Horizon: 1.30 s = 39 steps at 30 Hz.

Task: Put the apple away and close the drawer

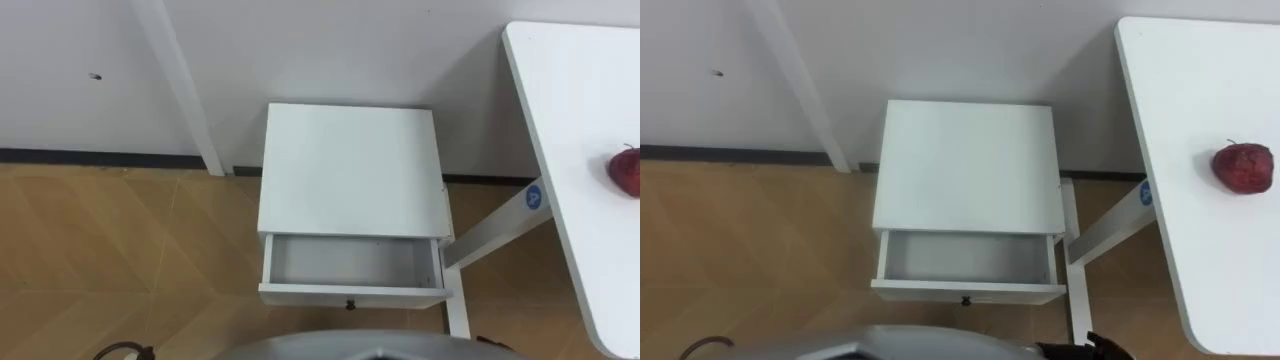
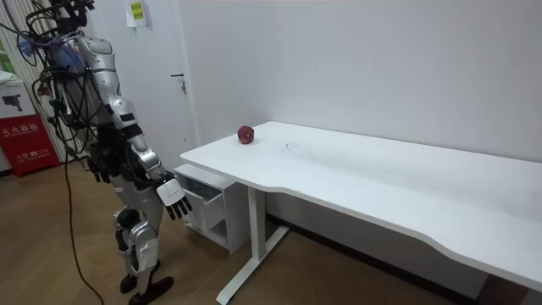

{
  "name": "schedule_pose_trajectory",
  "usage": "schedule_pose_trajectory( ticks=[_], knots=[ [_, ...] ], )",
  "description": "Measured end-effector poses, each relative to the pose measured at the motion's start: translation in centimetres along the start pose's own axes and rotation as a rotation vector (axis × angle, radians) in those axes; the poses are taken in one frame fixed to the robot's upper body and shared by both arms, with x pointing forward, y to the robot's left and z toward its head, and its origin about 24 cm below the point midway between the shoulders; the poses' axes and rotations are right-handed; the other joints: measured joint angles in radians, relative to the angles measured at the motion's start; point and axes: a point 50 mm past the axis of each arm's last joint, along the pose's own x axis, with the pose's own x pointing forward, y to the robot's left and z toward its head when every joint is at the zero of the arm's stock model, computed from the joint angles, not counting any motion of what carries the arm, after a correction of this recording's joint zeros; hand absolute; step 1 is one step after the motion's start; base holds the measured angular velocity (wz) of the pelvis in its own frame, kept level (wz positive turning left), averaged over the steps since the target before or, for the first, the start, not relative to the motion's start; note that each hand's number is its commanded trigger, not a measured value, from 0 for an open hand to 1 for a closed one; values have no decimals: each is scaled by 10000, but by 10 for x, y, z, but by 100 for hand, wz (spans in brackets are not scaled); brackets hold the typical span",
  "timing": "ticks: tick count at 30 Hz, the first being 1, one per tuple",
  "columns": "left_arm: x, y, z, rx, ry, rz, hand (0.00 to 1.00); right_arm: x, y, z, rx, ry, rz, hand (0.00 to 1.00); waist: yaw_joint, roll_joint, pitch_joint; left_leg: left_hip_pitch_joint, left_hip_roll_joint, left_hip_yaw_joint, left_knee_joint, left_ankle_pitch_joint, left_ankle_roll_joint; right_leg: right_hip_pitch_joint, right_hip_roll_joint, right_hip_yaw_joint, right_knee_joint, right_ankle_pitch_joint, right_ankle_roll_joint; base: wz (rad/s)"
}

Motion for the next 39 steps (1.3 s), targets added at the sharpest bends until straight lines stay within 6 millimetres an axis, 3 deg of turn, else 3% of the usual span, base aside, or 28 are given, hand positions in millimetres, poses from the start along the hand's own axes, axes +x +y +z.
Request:
schedule_pose_trajectory(
  ticks=[8,13,17,19,22,24,25,26,27,32,37,39],
  knots=[
    [0,0,3,208,-108,47,0,0,1,1,-4,-25,9,0,-6,80,8,1,1,0,-10,0,0,-9,2,6,-1,0,0,0],
    [1,1,6,198,-273,81,0,0,0,1,918,-81,-145,0,-5,65,85,-3,4,22,-20,0,0,-30,10,171,6,0,0,0],
    [0,4,8,-10,-446,406,0,-1,-7,-5,3823,-180,-545,0,-84,60,88,-1,5,17,-63,0,0,-71,41,278,11,0,0,0],
    [0,8,10,-230,-641,663,0,-2,-14,-7,5768,-369,-903,0,-198,100,53,-24,4,11,-29,0,0,-110,27,285,13,0,-1,0],
    [0,13,5,-622,-533,946,0,-4,-25,-11,9413,-691,-1584,0,-397,-9,32,8,8,137,-49,0,0,-128,28,402,16,0,0,-13],
    [-1,13,0,-990,-383,1096,0,-5,-32,-6,12240,-1217,-1966,0,-525,147,-10,73,37,333,-103,0,0,-149,86,570,23,0,1,-28],
    [-1,14,-2,-1090,-343,1128,0,-5,-34,-5,12827,-1360,-2068,0,-603,70,-3,84,36,333,-127,0,0,-151,93,567,22,3,5,-17],
    [-1,15,-2,-1115,-334,1198,0,-7,-39,-4,13861,-1591,-2289,0,-689,149,-17,125,37,350,-184,0,1,-156,116,581,34,9,15,-10],
    [-1,16,-3,-1132,-319,1312,0,-8,-44,-5,14669,-1700,-2573,0,-707,50,-17,148,51,415,-210,-1,1,-155,124,579,38,19,25,-12],
    [-1,20,-6,-1402,-177,1495,0,-11,-55,9,16685,-2142,-3058,0,-882,21,-83,58,119,561,-210,-1,1,-357,162,556,238,68,7,-12],
    [0,29,-4,-1344,-326,1703,0,-12,-60,28,18062,-2414,-3231,0,-968,-114,-74,-61,127,566,-104,-1,1,-418,175,581,287,70,5,0],
    [0,29,-3,-1329,-404,1720,0,-17,-70,46,18638,-2953,-3116,0,-1017,-92,-79,-104,125,565,-106,-1,3,-461,181,587,292,86,7,0]
  ],
)
